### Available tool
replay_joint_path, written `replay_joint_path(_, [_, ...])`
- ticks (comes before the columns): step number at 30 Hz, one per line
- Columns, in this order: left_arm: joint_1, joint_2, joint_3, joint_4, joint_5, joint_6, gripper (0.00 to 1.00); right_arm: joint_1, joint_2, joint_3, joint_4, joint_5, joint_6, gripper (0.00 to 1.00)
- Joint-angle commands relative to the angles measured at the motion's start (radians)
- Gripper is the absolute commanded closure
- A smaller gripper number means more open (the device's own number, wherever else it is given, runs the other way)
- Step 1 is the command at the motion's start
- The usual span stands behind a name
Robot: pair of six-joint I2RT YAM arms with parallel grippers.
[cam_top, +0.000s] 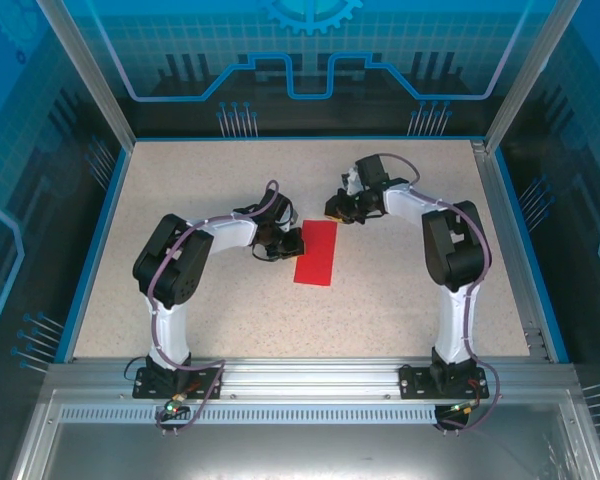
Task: Fold a paper plane with a square sheet of paper (pick it up from the middle)
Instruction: Fold the square sheet of paper in half at the center of the table.
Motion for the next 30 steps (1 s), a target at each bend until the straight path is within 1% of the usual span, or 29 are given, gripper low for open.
replay_joint_path(1, [0.006,-0.003,-0.041,-0.117,-0.02,0.018,1.0,-0.019,0.054,0.026,-0.054,-0.027,-0.021,0.82])
replay_joint_path(6, [0.007,-0.001,-0.046,-0.107,-0.015,0.021,1.0,-0.032,0.124,0.045,-0.082,-0.074,-0.063,0.82])
replay_joint_path(9, [0.009,0.007,-0.038,-0.106,-0.008,0.025,1.0,-0.024,0.142,0.05,-0.136,-0.013,-0.088,0.81])
replay_joint_path(11, [0.012,0.009,-0.037,-0.1,-0.003,0.025,1.0,-0.033,0.138,0.046,-0.142,-0.01,-0.087,0.81])
replay_joint_path(16, [0.014,0.005,-0.033,-0.094,0.01,0.025,1.0,-0.025,0.06,0.072,-0.189,-0.014,-0.048,0.79])
replay_joint_path(22, [0.016,-0.003,-0.042,-0.07,0.028,0.007,1.0,-0.001,-0.086,0.071,-0.264,0.102,0.04,0.77])
replay_joint_path(25, [0.015,0.003,-0.029,-0.086,0.047,0.009,1.0,0.002,-0.148,0.04,-0.268,0.117,0.088,0.76])
replay_joint_path(30, [0.015,-0.011,-0.039,-0.097,0.038,0.016,1.0,0.0,-0.198,0.027,-0.293,0.114,0.069,0.75])
